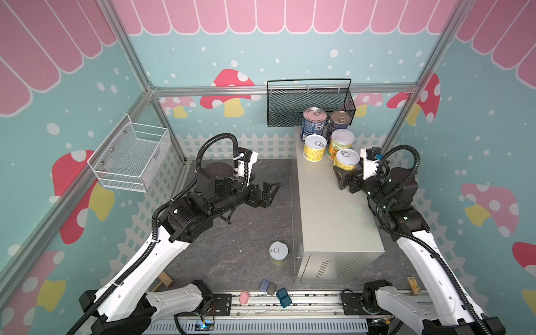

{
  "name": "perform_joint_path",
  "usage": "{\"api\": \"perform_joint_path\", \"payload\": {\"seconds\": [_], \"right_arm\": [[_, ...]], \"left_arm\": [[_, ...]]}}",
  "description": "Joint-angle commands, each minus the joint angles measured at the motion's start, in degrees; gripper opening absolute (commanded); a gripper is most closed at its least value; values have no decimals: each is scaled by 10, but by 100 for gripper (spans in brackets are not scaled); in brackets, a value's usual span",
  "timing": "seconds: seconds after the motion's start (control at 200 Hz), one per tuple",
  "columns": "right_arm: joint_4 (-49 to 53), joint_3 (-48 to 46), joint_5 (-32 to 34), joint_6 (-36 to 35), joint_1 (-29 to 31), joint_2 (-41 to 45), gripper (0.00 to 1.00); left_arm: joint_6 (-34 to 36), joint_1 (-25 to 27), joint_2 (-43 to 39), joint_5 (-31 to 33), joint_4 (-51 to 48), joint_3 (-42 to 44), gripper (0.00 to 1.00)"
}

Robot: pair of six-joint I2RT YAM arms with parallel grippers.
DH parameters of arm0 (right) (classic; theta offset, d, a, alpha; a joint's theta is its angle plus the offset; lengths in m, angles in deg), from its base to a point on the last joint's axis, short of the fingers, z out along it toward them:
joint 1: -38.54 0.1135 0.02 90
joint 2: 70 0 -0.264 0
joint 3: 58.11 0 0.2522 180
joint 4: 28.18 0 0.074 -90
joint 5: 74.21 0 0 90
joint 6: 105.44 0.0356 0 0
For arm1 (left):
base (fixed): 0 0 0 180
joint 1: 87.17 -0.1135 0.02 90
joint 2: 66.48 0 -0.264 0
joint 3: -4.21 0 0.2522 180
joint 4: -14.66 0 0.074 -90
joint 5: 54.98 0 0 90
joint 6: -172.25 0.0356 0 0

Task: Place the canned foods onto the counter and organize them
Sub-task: 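Push the yellow can with the right gripper toward the other yellow cans, then open the right gripper and draw it back from the cans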

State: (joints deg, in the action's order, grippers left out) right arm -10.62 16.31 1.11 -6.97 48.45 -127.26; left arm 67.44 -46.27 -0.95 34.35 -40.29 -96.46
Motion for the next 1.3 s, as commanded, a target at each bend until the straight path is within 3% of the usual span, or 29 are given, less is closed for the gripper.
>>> {"api": "perform_joint_path", "payload": {"seconds": [0.0, 0.34, 0.46, 0.66, 0.781, 1.026, 1.296], "right_arm": [[34, 26, 29, -5, 1, 22, 99], [44, 89, 33, 0, -47, 77, 100], [68, 125, 75, -10, -63, 52, 100], [70, 149, 59, -8, -119, 5, 99], [45, 129, 15, -4, -165, -5, 100], [-72, 42, -155, 13, -253, -18, 100], [-134, -26, -218, 24, -260, -19, 99]], "left_arm": [[-4, -4, 9, -3, 9, -9, 98], [1, -4, 25, -7, -6, -25, 98], [2, -4, 26, -8, -7, -27, 98], [0, -4, 30, -10, -10, -32, 98], [1, -3, 31, -7, -13, -32, 98], [4, -4, 34, -4, -19, -32, 98], [8, -6, 36, -4, -20, -32, 98]]}}
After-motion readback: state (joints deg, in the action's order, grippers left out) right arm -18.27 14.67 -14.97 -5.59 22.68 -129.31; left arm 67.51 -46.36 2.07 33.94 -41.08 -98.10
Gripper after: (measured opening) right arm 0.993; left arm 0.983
